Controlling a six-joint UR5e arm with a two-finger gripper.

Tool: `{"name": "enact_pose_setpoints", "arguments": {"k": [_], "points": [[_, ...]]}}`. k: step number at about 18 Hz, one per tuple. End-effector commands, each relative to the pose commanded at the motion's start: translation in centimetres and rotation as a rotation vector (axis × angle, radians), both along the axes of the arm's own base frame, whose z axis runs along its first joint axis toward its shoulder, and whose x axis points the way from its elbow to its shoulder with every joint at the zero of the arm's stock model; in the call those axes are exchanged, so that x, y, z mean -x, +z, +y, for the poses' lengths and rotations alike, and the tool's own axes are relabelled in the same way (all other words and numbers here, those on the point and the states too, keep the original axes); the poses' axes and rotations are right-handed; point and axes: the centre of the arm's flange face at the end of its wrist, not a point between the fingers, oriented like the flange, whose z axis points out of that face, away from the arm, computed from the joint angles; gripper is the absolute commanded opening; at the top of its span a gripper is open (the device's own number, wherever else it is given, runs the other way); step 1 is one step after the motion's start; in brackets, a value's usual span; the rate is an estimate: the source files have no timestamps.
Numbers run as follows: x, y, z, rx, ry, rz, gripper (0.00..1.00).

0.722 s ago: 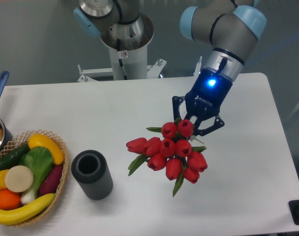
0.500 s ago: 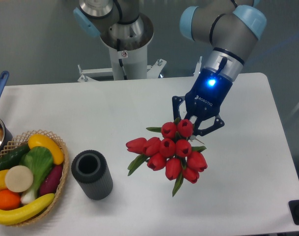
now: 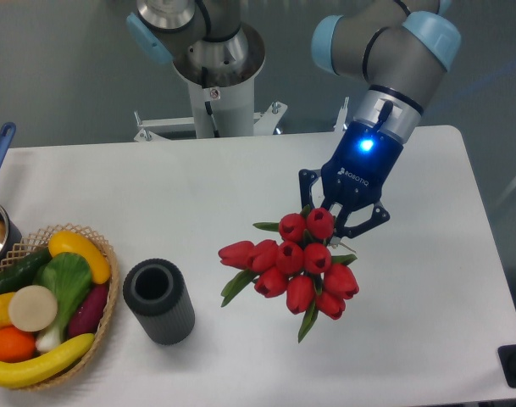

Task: Insert the flowers into the vase
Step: 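Hold the red tulip bunch in the gripper above the table, then carry the tulips over the black vase, stems pointing down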

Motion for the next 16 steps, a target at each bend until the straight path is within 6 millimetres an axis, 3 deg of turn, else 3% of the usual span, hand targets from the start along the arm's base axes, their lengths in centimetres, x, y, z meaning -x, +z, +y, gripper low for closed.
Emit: {"name": "enact_pose_setpoints", "arguments": {"k": [7, 13, 16], "points": [[-1.8, 0.1, 2.7, -0.172, -0.130, -0.011, 0.17], [-7.0, 0.6, 6.7, -0.312, -0.303, -0.053, 0.17], [-8.6, 1.0, 7.9, -0.350, -0.350, -0.077, 0.16]]}}
